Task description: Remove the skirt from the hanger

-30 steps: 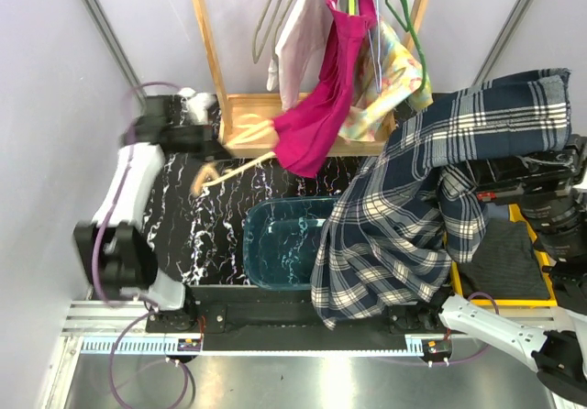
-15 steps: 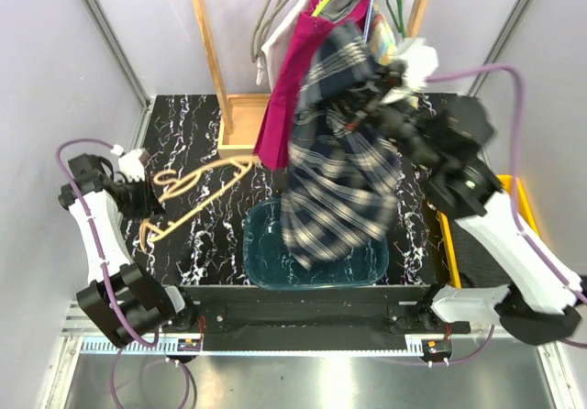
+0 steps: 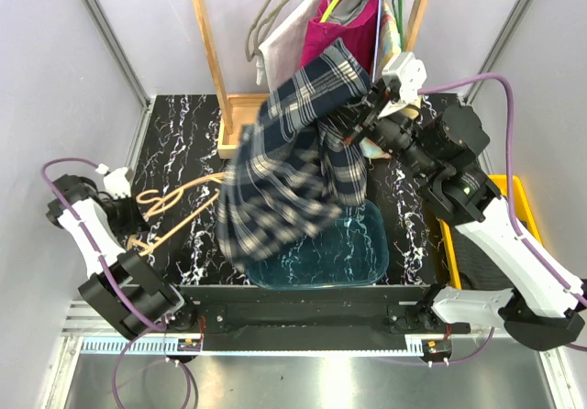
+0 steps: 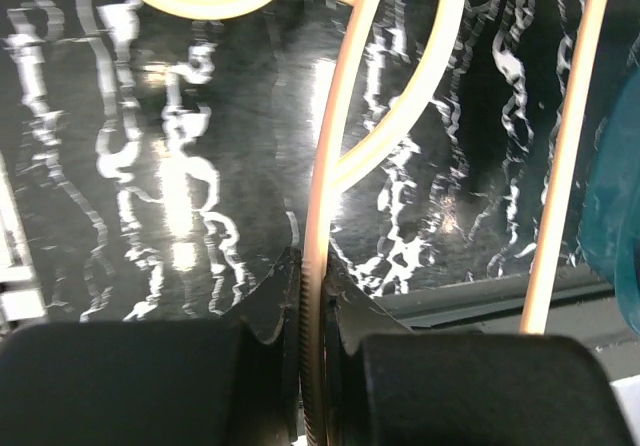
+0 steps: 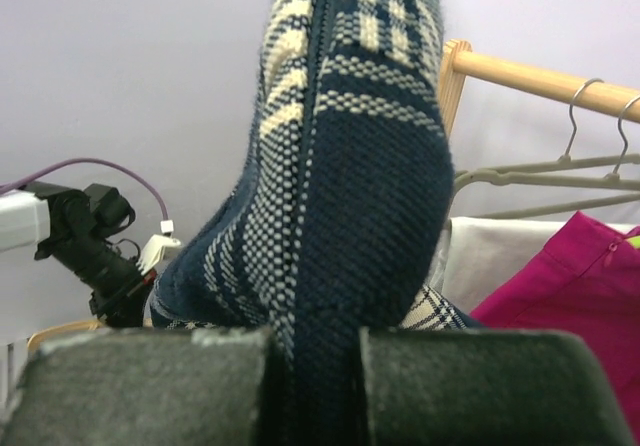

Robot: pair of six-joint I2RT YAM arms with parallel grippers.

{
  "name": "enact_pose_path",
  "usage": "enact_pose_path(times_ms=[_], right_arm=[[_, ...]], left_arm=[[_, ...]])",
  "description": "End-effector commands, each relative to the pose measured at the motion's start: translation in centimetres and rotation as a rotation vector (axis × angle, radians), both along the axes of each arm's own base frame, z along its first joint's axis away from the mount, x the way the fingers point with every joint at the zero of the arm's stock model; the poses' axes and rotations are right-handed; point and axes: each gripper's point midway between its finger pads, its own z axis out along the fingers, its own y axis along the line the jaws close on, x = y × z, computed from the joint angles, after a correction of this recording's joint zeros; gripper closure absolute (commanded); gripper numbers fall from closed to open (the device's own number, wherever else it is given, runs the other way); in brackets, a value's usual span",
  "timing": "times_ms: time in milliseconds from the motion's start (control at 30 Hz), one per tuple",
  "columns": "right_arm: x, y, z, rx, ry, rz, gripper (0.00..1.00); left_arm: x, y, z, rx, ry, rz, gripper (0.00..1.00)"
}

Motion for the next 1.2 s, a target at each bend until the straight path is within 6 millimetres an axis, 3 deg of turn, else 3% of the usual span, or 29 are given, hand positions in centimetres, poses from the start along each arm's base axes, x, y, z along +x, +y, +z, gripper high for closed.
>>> enact_pose_path(times_ms=[0,67,100,167,200,233,267,333,533,600,633,733,800,833,900,933,1167], right_arm=[[-2.4,-2.0,2.4,0.096,-0.055,0.024,1.0],[-2.6,-2.6,2.1,0.1,-0.046,0.008,1.0],[-2.3,-2.5,1.1,0.087,-0.032,0.0,1.0],[-2.3,-2.8,0.5,0.081,-0.023,-0.013,1.0],[-2.3,-2.9,0.3,0.078,-0.021,-0.015,1.0],[-2.3,-3.0,0.2,0.077,-0.019,-0.016,1.0],[-2.3,-3.0,-0.1,0.071,-0.012,-0.018,1.0],[-2.3,-3.1,-0.3,0.066,-0.008,-0.022,1.0],[-2.5,-2.8,-2.0,0.024,0.02,-0.009,1.0],[-2.0,-2.2,-4.3,-0.055,0.055,-0.006,1.0],[-2.0,-1.9,-5.4,-0.093,0.065,0.005,1.0],[-1.7,-1.0,-10.5,-0.247,0.141,0.026,1.0],[-1.8,-0.9,-14.6,-0.352,0.221,0.04,1.0],[-1.9,-0.9,-18.0,-0.423,0.283,0.053,1.0],[-2.0,-1.0,-21.3,-0.485,0.341,0.054,1.0],[-1.9,-1.2,-23.9,-0.527,0.387,0.044,1.0],[-2.3,-1.2,-31.0,-0.656,0.508,0.066,1.0]], left_arm=[[1.5,3.1,1.8,0.049,-0.076,0.017,1.0],[1.4,3.7,1.1,0.062,-0.064,0.016,1.0],[0.8,3.5,-0.2,0.043,-0.035,0.021,1.0],[0.5,3.5,-1.6,0.041,-0.016,0.02,0.91],[0.0,3.0,-2.6,0.02,0.009,0.018,0.74],[-0.2,3.0,-3.1,0.016,0.025,0.022,0.37],[-0.4,2.9,-3.4,0.01,0.037,0.027,0.21],[-0.6,2.9,-3.6,0.009,0.043,0.029,0.01],[0.8,3.1,-0.6,0.008,-0.038,0.053,0.01],[1.6,2.7,0.6,-0.044,-0.061,0.058,0.01],[2.0,2.6,2.1,-0.061,-0.074,0.067,0.01],[3.1,1.8,4.5,-0.147,-0.107,0.076,0.01],[4.4,1.9,7.3,-0.161,-0.182,0.068,0.01],[4.6,1.6,8.3,-0.186,-0.195,0.08,0.01],[5.7,1.2,11.1,-0.195,-0.26,0.066,0.01],[6.1,0.8,12.0,-0.206,-0.271,0.067,0.01],[9.3,-5.4,19.0,-0.137,-0.414,-0.124,0.01]])
